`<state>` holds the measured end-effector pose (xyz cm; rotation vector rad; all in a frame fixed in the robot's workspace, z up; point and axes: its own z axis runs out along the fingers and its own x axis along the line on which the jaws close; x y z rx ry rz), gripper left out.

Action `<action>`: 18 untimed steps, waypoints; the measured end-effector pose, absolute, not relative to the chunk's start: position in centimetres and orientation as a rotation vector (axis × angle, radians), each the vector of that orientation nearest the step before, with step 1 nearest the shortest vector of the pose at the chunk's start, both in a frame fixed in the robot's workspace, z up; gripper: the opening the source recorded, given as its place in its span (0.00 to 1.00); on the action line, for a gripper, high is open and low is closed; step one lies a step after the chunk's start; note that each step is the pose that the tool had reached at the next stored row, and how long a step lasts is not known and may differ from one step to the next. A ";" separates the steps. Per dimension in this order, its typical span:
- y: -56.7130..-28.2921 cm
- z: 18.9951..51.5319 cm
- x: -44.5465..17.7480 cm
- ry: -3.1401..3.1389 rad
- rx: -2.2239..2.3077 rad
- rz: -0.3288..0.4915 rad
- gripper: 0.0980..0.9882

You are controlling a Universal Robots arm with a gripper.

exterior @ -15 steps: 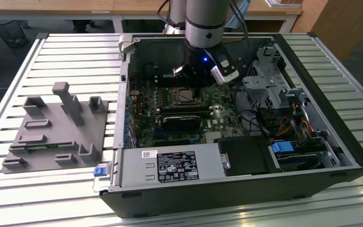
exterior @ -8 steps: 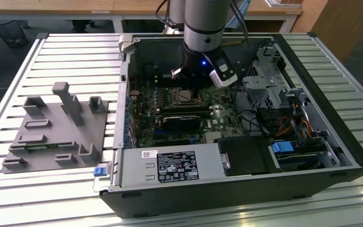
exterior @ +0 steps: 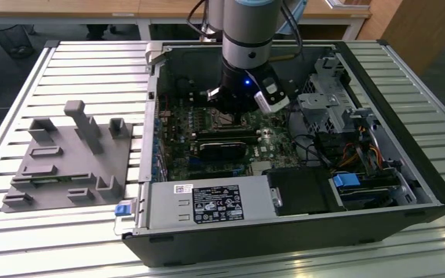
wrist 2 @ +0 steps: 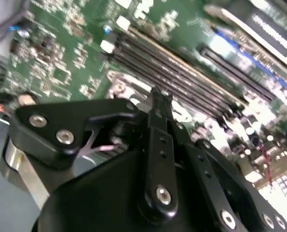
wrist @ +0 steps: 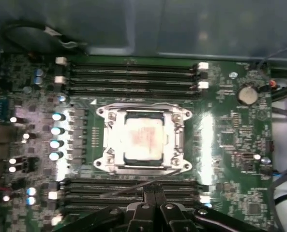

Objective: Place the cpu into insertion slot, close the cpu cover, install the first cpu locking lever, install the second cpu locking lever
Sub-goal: 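Install the second cpu locking lever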

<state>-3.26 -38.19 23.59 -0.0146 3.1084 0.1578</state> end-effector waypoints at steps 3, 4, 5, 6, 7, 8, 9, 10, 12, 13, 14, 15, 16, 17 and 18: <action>-38.2 23.5 -4.3 3.108 -0.015 0.161 0.01; -38.2 23.4 -4.5 3.108 -0.014 0.162 0.01; -38.2 23.3 -4.7 3.108 -0.014 0.163 0.01; -38.2 23.1 -4.9 3.108 -0.014 0.163 0.01; -38.2 23.0 -5.0 3.108 -0.014 0.163 0.01; -38.2 22.8 -5.0 3.108 -0.014 0.163 0.01; -38.2 22.6 -5.0 3.108 -0.014 0.164 0.01; -38.2 22.4 -5.1 3.108 -0.015 0.165 0.01; -38.2 22.2 -5.1 3.108 -0.015 0.171 0.01; -38.2 22.1 -5.1 3.107 -0.014 0.176 0.01; -38.3 22.0 -5.1 3.107 -0.014 0.184 0.01; -38.4 22.0 -5.2 3.106 -0.014 0.191 0.01; -38.5 21.9 -5.3 3.106 -0.014 0.197 0.01; -38.6 21.9 -5.4 3.105 -0.014 0.204 0.01; -38.7 21.8 -5.5 3.105 -0.014 0.210 0.01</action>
